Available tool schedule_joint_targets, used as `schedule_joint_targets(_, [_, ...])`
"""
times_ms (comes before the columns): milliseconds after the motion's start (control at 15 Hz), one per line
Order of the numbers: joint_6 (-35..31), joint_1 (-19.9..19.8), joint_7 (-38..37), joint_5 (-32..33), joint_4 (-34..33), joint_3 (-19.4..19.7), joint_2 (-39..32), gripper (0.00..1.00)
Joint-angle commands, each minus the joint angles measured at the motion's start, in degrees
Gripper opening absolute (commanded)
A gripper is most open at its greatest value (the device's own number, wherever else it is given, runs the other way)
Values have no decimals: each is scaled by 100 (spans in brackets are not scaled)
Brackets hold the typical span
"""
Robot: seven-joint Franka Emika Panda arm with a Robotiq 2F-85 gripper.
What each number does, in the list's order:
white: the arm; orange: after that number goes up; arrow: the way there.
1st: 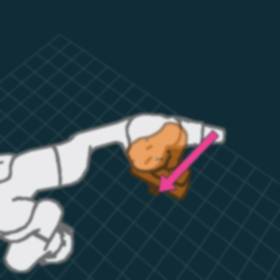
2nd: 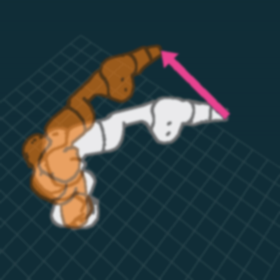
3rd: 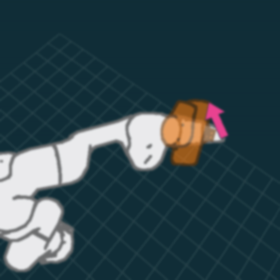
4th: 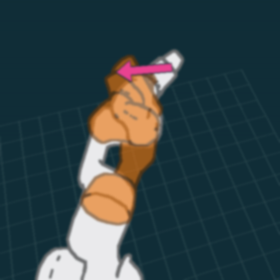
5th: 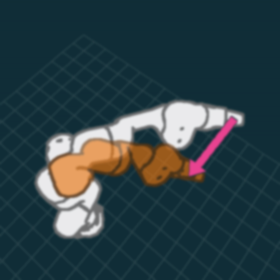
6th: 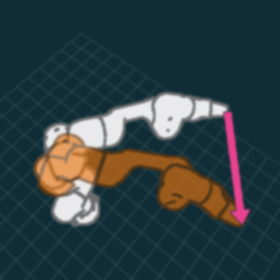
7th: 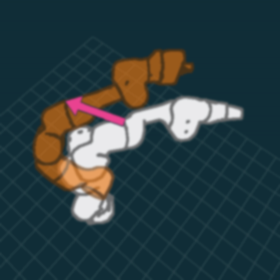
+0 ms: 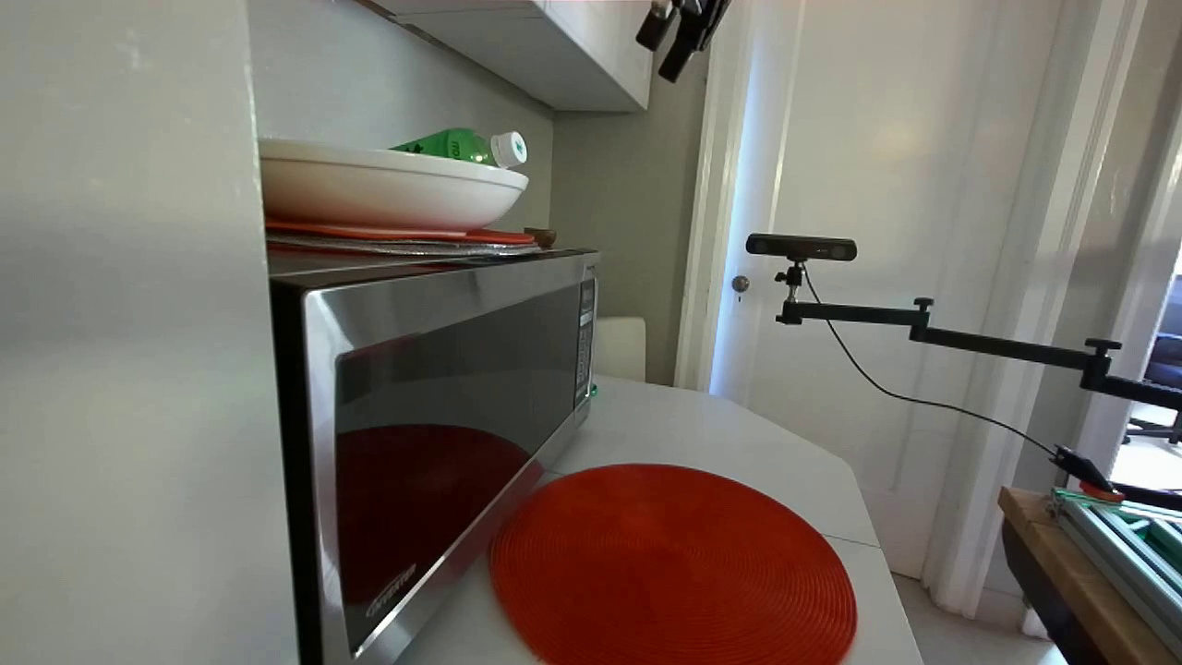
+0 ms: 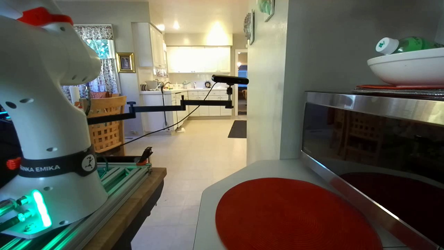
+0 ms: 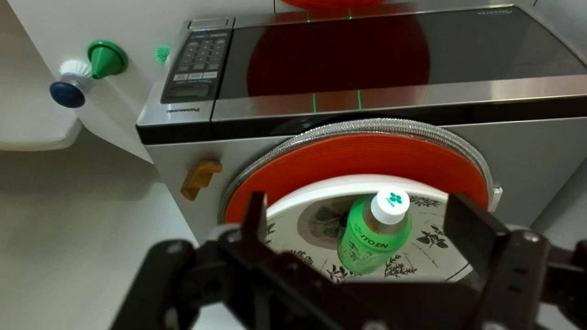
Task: Put the bottle on the countertop
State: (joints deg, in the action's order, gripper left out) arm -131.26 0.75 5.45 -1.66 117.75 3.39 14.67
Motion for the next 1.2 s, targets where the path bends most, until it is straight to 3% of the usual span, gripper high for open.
schedule_joint_targets(0, [349, 17, 219, -165, -590, -4, -438, 100])
schedule_joint_targets(600, [778, -22, 192, -173, -1378, -168, -1269, 100])
schedule_joint_targets(1133, [1050, -50, 172, -157, -1806, -220, -1597, 100])
